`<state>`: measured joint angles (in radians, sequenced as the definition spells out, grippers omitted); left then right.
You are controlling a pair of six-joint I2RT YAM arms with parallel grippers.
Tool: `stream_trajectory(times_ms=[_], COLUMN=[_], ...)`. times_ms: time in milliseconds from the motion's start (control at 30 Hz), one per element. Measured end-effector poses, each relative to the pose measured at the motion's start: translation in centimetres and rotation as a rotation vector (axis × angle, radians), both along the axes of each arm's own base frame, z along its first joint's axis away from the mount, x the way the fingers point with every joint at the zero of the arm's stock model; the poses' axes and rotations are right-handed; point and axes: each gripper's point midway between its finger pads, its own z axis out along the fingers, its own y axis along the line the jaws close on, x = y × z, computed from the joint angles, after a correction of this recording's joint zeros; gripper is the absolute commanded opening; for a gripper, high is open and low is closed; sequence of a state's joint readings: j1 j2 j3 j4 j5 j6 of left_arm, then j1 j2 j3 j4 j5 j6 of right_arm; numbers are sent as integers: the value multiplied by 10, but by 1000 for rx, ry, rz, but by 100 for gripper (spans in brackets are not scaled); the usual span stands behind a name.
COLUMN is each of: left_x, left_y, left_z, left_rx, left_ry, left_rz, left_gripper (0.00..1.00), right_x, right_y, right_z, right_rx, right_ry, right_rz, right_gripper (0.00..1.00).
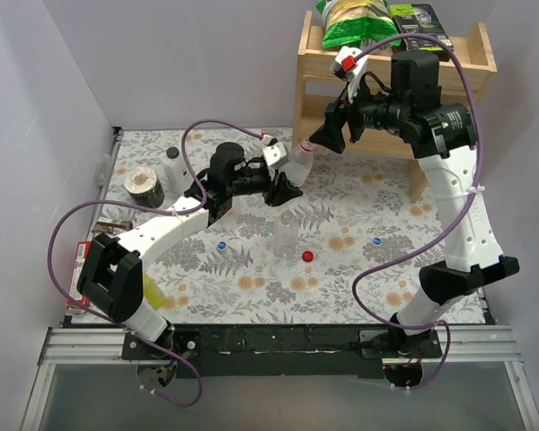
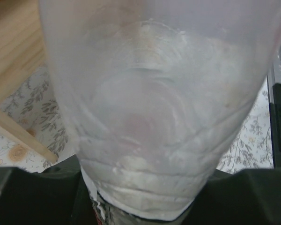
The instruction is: Screw on the bottle caps
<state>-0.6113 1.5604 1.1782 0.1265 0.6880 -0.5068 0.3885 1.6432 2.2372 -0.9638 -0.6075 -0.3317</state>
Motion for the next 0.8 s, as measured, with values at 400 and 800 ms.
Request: stream_trajectory(times_ms=[400,800], left_x=[17,-4], left_y=[50,109], left_z=[91,123], left_rx=[-178,-182], left_ry=[-112,-151], left_rz=[307,465], left_gripper=[0,6], right_x=[-39,-90], right_y=[-63,-85], right_z=[-145,-324], right_rx=[-230,-459], right_ry=[174,272], right_rz=[-2,278], right_gripper=[79,71])
